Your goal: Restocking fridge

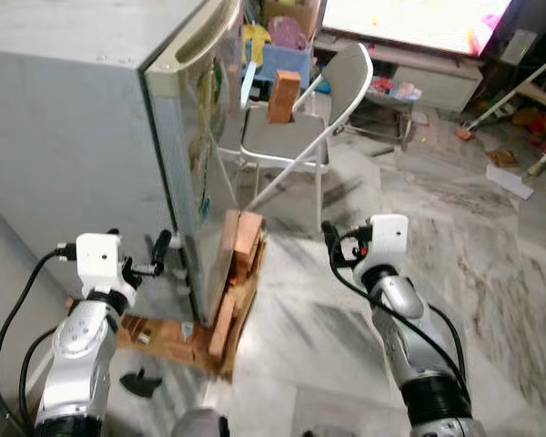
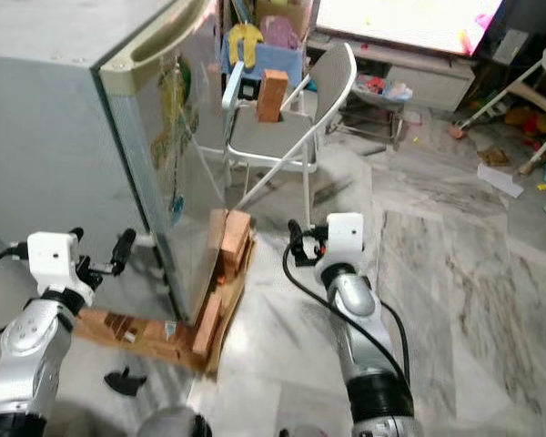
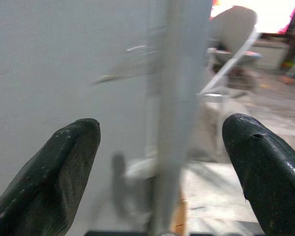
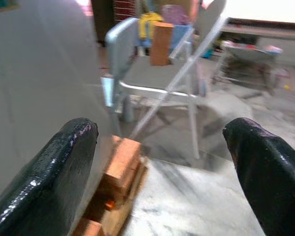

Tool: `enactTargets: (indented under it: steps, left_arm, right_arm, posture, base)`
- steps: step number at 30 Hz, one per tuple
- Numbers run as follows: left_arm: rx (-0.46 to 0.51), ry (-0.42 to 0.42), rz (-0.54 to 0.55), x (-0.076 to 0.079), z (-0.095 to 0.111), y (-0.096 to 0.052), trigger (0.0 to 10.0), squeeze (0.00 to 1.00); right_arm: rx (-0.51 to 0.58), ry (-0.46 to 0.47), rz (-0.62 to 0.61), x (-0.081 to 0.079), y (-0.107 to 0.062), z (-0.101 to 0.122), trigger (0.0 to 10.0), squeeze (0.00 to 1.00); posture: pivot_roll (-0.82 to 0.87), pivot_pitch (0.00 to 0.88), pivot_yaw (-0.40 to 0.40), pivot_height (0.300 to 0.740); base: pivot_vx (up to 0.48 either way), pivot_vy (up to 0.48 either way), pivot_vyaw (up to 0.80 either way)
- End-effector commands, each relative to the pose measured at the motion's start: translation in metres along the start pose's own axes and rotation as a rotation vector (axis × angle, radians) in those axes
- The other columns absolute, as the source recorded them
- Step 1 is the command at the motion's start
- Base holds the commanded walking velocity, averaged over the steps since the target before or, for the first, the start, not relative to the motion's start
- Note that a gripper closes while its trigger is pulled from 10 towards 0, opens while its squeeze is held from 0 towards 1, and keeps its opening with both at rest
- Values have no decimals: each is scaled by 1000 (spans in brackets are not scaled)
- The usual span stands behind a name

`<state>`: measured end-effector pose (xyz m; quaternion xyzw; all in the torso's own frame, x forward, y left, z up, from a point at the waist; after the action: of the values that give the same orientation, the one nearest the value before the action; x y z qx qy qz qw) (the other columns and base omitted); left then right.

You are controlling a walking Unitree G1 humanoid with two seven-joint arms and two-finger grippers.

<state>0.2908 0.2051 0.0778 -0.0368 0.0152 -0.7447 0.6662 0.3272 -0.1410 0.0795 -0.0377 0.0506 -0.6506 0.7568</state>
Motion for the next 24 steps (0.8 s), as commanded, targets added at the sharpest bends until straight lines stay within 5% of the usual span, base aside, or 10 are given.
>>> enactTargets:
  steps: [1,5,24]
  left_arm:
    - [11,0,-56,12,3,5,10000,0]
    - [23,-13,-80,15,4,5,10000,0]
    - [10,9,-29,9,-1,8,10000,0]
  right_arm:
    - [1,-2,-29,8,0,1,10000,0]
    - [3,-3,-29,7,0,2,10000,0]
    - [-4,-9,-19,7,0,3,10000,0]
  posture:
    - [118,0,-50,740]
    - [117,0,-49,740]
    - [122,0,-59,740]
  base:
    - [0,0,-800]
    - [0,0,-700]
    - [59,0,0]
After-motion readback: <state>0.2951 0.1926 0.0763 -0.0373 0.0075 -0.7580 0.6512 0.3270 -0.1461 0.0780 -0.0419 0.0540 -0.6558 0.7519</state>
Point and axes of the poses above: a point about 5 cm out from each wrist's last joint towards the gripper, its own y axis pointing out of the wrist towards the gripper, its own z axis along the axis of the wrist's last joint, x = y × z, the point moved 3 cm from there along y, pointing out of the wrist towards the gripper, and after that the axes turned 2 degrees about -y, right-handed, at the moved point
